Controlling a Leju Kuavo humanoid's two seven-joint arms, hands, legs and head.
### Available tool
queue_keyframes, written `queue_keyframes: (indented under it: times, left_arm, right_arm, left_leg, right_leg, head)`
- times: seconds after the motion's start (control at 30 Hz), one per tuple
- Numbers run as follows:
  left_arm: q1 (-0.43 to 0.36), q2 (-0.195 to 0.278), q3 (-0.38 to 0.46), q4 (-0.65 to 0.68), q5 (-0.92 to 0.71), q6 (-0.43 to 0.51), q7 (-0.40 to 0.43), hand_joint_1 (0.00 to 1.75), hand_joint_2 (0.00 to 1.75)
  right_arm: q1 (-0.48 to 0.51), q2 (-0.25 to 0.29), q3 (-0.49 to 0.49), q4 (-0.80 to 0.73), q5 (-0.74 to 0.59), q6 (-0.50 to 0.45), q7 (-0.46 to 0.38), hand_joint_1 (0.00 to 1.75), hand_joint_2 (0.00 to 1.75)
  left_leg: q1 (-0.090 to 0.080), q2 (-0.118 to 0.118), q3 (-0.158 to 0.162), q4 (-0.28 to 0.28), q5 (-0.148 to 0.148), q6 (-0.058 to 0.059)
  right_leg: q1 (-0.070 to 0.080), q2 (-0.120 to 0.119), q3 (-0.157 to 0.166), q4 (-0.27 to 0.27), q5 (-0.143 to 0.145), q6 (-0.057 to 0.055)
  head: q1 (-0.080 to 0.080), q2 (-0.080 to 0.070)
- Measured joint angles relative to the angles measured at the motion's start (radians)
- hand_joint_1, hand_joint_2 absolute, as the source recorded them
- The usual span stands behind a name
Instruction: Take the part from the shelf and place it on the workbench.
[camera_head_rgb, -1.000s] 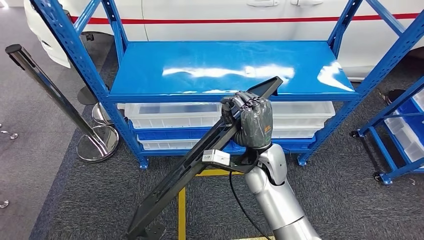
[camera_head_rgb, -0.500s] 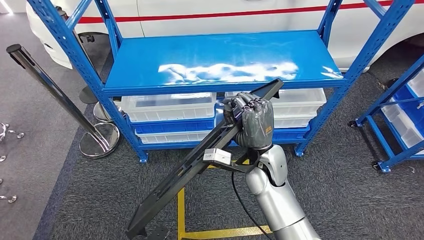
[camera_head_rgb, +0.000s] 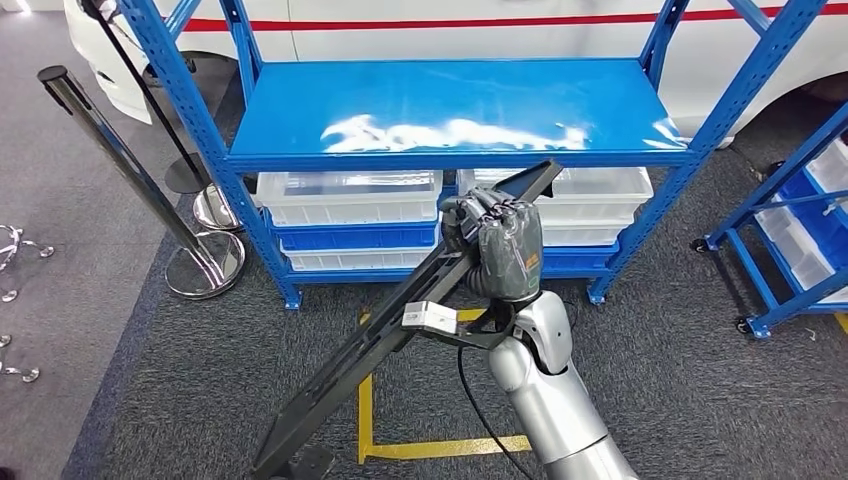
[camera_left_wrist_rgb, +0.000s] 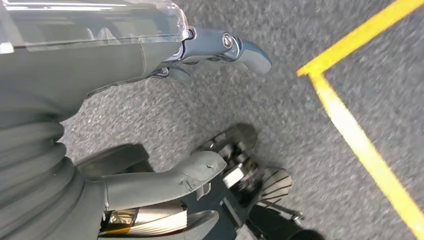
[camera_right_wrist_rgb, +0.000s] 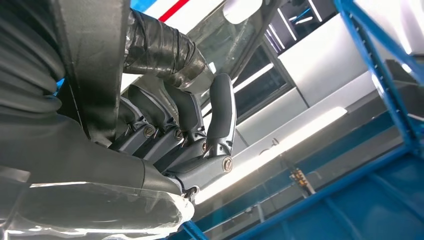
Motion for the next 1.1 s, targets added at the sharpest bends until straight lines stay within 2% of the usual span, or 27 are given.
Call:
queue_keyframes:
  times: [0.03, 0.07, 0.13, 0.17, 0.2, 0.23, 0.3, 0.33, 0.37, 0.4, 0.47, 0.5, 0.53, 0.57, 0.6, 0.67, 0.7, 0.73, 0.8, 0.83, 0.87, 0.9, 0.97, 1.0, 1.03, 1.07, 1.1]
  left_arm:
    - [0.001, 0.0, 0.0, 0.0, 0.0, 0.0, 0.0, 0.0, 1.75]
    - [0.001, 0.0, 0.0, 0.0, 0.0, 0.0, 0.001, 0.0, 1.75]
    - [0.001, 0.0, -0.001, 0.0, 0.0, 0.001, 0.0, 0.0, 1.75]
    - [0.001, 0.0, -0.001, 0.0, 0.0, 0.001, 0.0, 0.0, 1.75]
    - [0.001, 0.0, -0.001, 0.0, 0.0, 0.001, 0.0, 0.0, 1.75]
    - [0.0, 0.0, -0.002, 0.0, 0.0, 0.001, 0.0, 0.0, 1.75]
    - [0.001, 0.0, -0.002, 0.0, -0.001, -0.002, -0.001, 0.0, 1.75]
    - [0.001, 0.0, -0.002, 0.0, -0.001, -0.003, -0.001, 0.0, 1.75]
    - [0.001, 0.0, -0.002, 0.0, -0.001, -0.005, -0.002, 0.0, 1.75]
    - [0.001, 0.0, -0.002, 0.0, -0.001, -0.006, -0.002, 0.0, 1.75]
    - [0.002, 0.0, -0.003, 0.0, -0.001, -0.008, -0.003, 0.0, 1.75]
    - [0.002, 0.0, -0.003, 0.0, -0.001, -0.008, -0.003, 0.0, 1.75]
    - [0.002, 0.0, -0.003, 0.0, -0.001, -0.008, -0.003, 0.0, 1.75]
    - [0.002, 0.0, -0.003, 0.0, -0.001, -0.008, -0.003, 0.0, 1.75]
    - [0.002, 0.0, -0.003, 0.0, -0.001, -0.008, -0.004, 0.0, 1.75]
    - [0.0, 0.0, -0.003, 0.0, -0.001, -0.008, -0.004, 0.0, 1.75]
    - [-0.002, 0.0, -0.003, 0.0, -0.001, -0.009, -0.004, 0.0, 1.75]
    - [-0.003, 0.0, -0.003, 0.0, -0.002, -0.009, -0.004, 0.0, 1.75]
    - [-0.003, 0.0, -0.004, 0.0, -0.003, -0.011, -0.002, 0.0, 1.75]
    - [-0.004, 0.0, -0.004, 0.0, -0.003, -0.012, -0.002, 0.0, 1.75]
    - [-0.005, 0.0, -0.004, 0.0, -0.003, -0.013, -0.001, 0.0, 1.75]
    - [-0.006, 0.0, -0.004, 0.0, -0.003, -0.014, -0.001, 0.0, 1.75]
    - [-0.008, 0.0, -0.005, 0.0, -0.003, -0.016, 0.0, 0.0, 1.75]
    - [-0.008, 0.0, -0.005, 0.0, -0.003, -0.016, 0.001, 0.0, 1.75]
    - [-0.007, 0.0, -0.005, 0.0, -0.003, -0.016, 0.002, 0.0, 1.75]
    - [-0.007, 0.0, -0.005, 0.0, -0.003, -0.016, 0.003, 0.0, 1.75]
    - [-0.007, 0.0, -0.005, 0.0, -0.003, -0.016, 0.004, 0.0, 1.75]
  right_arm:
    - [0.002, 0.0, 0.0, 0.001, 0.001, 0.0, 0.0, 1.75, 1.75]
    - [0.004, 0.0, 0.0, 0.002, 0.002, 0.0, 0.0, 1.75, 1.75]
    - [0.004, 0.0, 0.001, 0.003, 0.004, 0.0, 0.0, 1.75, 1.75]
    - [0.004, 0.001, 0.003, 0.003, 0.004, 0.0, 0.0, 1.75, 1.75]
    - [0.003, 0.002, 0.004, 0.003, 0.004, 0.0, 0.0, 1.75, 1.75]
    - [0.003, 0.002, 0.005, 0.004, 0.004, 0.0, 0.0, 1.75, 1.75]
    - [0.002, 0.003, 0.007, 0.004, 0.005, 0.0, 0.0, 1.75, 1.75]
    - [0.001, 0.004, 0.008, 0.004, 0.005, 0.0, 0.001, 1.75, 1.75]
    - [0.0, 0.004, 0.009, 0.004, 0.005, 0.0, 0.001, 1.75, 1.75]
    - [-0.001, 0.005, 0.01, 0.005, 0.005, 0.0, 0.002, 1.75, 1.75]
    - [-0.003, 0.006, 0.013, 0.006, 0.005, 0.0, 0.003, 1.75, 1.75]
    - [-0.002, 0.006, 0.014, 0.008, 0.005, 0.0, 0.003, 1.75, 1.75]
    - [-0.002, 0.006, 0.015, 0.009, 0.005, 0.0, 0.003, 1.75, 1.75]
    - [-0.002, 0.006, 0.015, 0.009, 0.005, 0.0, 0.003, 1.75, 1.75]
    - [-0.002, 0.006, 0.015, 0.01, 0.005, 0.0, 0.003, 1.75, 1.75]
    - [-0.004, 0.006, 0.015, 0.009, 0.005, 0.0, 0.003, 1.75, 1.75]
    - [-0.004, 0.006, 0.016, 0.009, 0.005, 0.0, 0.004, 1.75, 1.75]
    - [-0.005, 0.006, 0.016, 0.009, 0.005, 0.0, 0.004, 1.75, 1.75]
    - [-0.006, 0.006, 0.018, 0.01, 0.005, 0.0, 0.006, 1.75, 1.75]
    - [-0.007, 0.006, 0.018, 0.01, 0.005, 0.0, 0.007, 1.75, 1.75]
    - [-0.009, 0.005, 0.019, 0.01, 0.005, 0.0, 0.008, 1.75, 1.75]
    - [-0.01, 0.005, 0.019, 0.01, 0.005, 0.0, 0.009, 1.75, 1.75]
    - [-0.012, 0.005, 0.019, 0.012, 0.005, 0.0, 0.011, 1.75, 1.75]
    - [-0.012, 0.004, 0.019, 0.014, 0.005, 0.0, 0.012, 1.75, 1.75]
    - [-0.011, 0.004, 0.019, 0.016, 0.005, 0.0, 0.012, 1.75, 1.75]
    - [-0.01, 0.003, 0.019, 0.017, 0.005, 0.0, 0.012, 1.75, 1.75]
    - [-0.011, 0.003, 0.019, 0.018, 0.005, 0.0, 0.012, 1.75, 1.75]
  left_leg:
    - [0.0, 0.0, -0.011, 0.002, 0.007, -0.002]
    - [0.001, 0.0, -0.023, 0.005, 0.013, -0.004]
    - [0.003, 0.0, -0.045, 0.017, 0.022, -0.012]
    - [0.003, -0.001, -0.053, 0.024, 0.025, -0.017]
    - [0.003, -0.001, -0.06, 0.03, 0.027, -0.023]
    - [0.002, -0.002, -0.064, 0.034, 0.031, -0.03]
    - [0.003, -0.002, -0.071, 0.037, 0.038, -0.044]
    - [0.006, -0.003, -0.078, 0.044, 0.031, -0.05]
    - [0.008, -0.003, -0.09, 0.067, 0.009, -0.054]
    - [0.009, -0.003, -0.108, 0.111, -0.027, -0.058]
    - [0.009, -0.003, -0.152, 0.239, -0.109, -0.062]
    - [0.009, -0.003, -0.166, 0.291, -0.133, -0.062]
    - [0.009, -0.004, -0.165, 0.313, -0.139, -0.061]
    - [0.008, -0.004, -0.144, 0.298, -0.128, -0.057]
    - [0.006, -0.004, -0.104, 0.246, -0.106, -0.051]
    - [-0.003, -0.004, -0.009, 0.107, -0.07, -0.036]
    - [-0.007, -0.004, 0.021, 0.059, -0.06, -0.031]
    - [-0.011, -0.004, 0.035, 0.033, -0.057, -0.027]
    - [-0.013, -0.003, 0.036, 0.017, -0.044, -0.019]
    - [-0.011, -0.002, 0.037, 0.007, -0.035, -0.015]
    - [-0.008, 0.0, 0.035, -0.002, -0.024, -0.009]
    - [-0.005, 0.001, 0.032, -0.01, -0.014, -0.004]
    - [-0.006, 0.003, 0.017, -0.01, -0.003, 0.0]
    - [-0.005, 0.004, 0.009, -0.008, 0.002, 0.0]
    - [-0.004, 0.004, 0.0, -0.004, 0.005, -0.001]
    - [-0.003, 0.003, -0.009, 0.002, 0.008, -0.003]
    - [0.0, 0.003, -0.018, 0.01, 0.008, -0.006]
  right_leg:
    - [-0.003, 0.0, 0.001, 0.023, -0.003, 0.003]
    - [-0.007, 0.0, 0.019, 0.012, 0.011, 0.007]
    - [-0.014, -0.001, 0.104, -0.103, 0.048, 0.012]
    - [-0.013, 0.001, 0.141, -0.158, 0.059, 0.01]
    - [-0.012, 0.003, 0.165, -0.197, 0.062, 0.005]
    - [-0.01, 0.006, 0.171, -0.213, 0.059, -0.002]
    - [-0.007, 0.008, 0.162, -0.215, 0.069, -0.021]
    - [-0.006, 0.007, 0.156, -0.217, 0.076, -0.031]
    - [-0.006, 0.006, 0.15, -0.22, 0.083, -0.04]
    - [-0.006, 0.004, 0.143, -0.221, 0.091, -0.047]
    - [-0.001, 0.003, 0.126, -0.22, 0.104, -0.055]
    - [0.002, 0.002, 0.118, -0.22, 0.11, -0.057]
    - [0.005, 0.002, 0.109, -0.219, 0.117, -0.057]
    - [0.008, 0.002, 0.1, -0.219, 0.123, -0.058]
    - [0.009, 0.002, 0.094, -0.218, 0.128, -0.057]
    - [0.011, 0.002, 0.085, -0.218, 0.138, -0.053]
    - [0.01, 0.001, 0.083, -0.219, 0.143, -0.049]
    - [0.009, 0.001, 0.082, -0.22, 0.148, -0.043]
    - [0.009, 0.0, 0.081, -0.225, 0.158, -0.031]
    - [0.009, 0.001, 0.078, -0.221, 0.154, -0.026]
    - [0.009, 0.001, 0.07, -0.205, 0.137, -0.021]
    - [0.008, 0.002, 0.055, -0.168, 0.107, -0.017]
    - [0.003, 0.002, 0.011, -0.051, 0.031, -0.009]
    - [0.0, 0.002, -0.005, 0.0, 0.007, -0.004]
    - [-0.005, 0.001, -0.007, 0.022, 0.001, 0.001]
    - [-0.009, 0.001, 0.011, 0.007, 0.014, 0.005]
    - [-0.014, 0.0, 0.045, -0.041, 0.038, 0.01]
  head:
    - [0.0, 0.0]
    - [0.0, 0.0]
    - [0.0, 0.0]
    - [0.0, 0.0]
    - [0.0, 0.0]
    - [0.0, 0.0]
    - [0.0, 0.0]
    - [0.0, 0.0]
    - [0.0, 0.0]
    - [0.0, 0.0]
    - [0.0, 0.0]
    - [0.0, 0.0]
    - [0.0, 0.0]
    - [0.0, 0.0]
    - [0.0, 0.0]
    - [0.0, 0.0]
    - [0.0, 0.0]
    - [0.0, 0.0]
    - [0.0, 0.0]
    - [0.0, 0.0]
    - [0.0, 0.0]
    - [0.001, 0.0]
    - [0.001, 0.0]
    - [0.001, 0.0]
    - [0.001, 0.0]
    - [0.001, 0.0]
    - [0.001, 0.0]
